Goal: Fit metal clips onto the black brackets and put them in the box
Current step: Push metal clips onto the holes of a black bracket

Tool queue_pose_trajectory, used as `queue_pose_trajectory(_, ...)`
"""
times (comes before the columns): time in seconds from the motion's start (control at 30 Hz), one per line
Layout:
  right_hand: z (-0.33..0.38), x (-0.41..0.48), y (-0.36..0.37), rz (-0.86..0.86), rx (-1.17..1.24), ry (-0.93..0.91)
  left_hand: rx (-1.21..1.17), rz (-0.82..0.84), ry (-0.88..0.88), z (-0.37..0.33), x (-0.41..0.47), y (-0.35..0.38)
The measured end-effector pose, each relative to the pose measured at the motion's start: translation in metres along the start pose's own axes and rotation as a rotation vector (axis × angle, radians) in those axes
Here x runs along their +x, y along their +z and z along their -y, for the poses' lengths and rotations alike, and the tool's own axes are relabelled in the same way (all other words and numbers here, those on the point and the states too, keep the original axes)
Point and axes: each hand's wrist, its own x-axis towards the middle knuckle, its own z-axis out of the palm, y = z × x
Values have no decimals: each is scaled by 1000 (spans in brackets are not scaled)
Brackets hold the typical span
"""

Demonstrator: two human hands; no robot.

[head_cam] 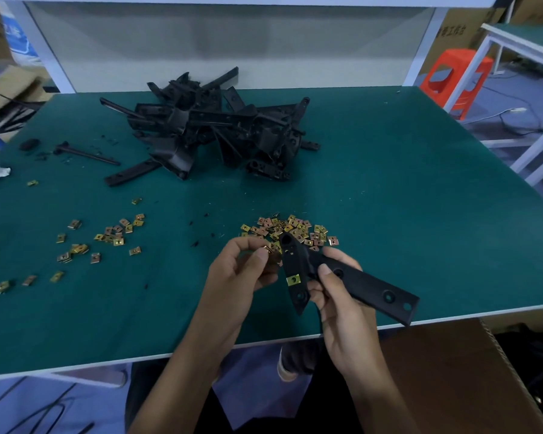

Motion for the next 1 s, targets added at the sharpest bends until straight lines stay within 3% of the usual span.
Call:
queue_pose_trajectory(0.2, 1, 1, 0, 3, 6, 18, 139, 42, -5, 7, -1, -4)
queue_pose_trajectory(0.53, 2, 1, -1, 0, 9, 32, 33, 17, 56, -2, -1, 3)
queue_pose_trajectory(0.83, 2, 2, 0, 5, 15, 36, -40, 44, -22, -7, -3, 2)
queue_pose_trajectory(1.0, 2, 1, -3, 13, 42, 37, -30, -24, -57, -5, 0, 1)
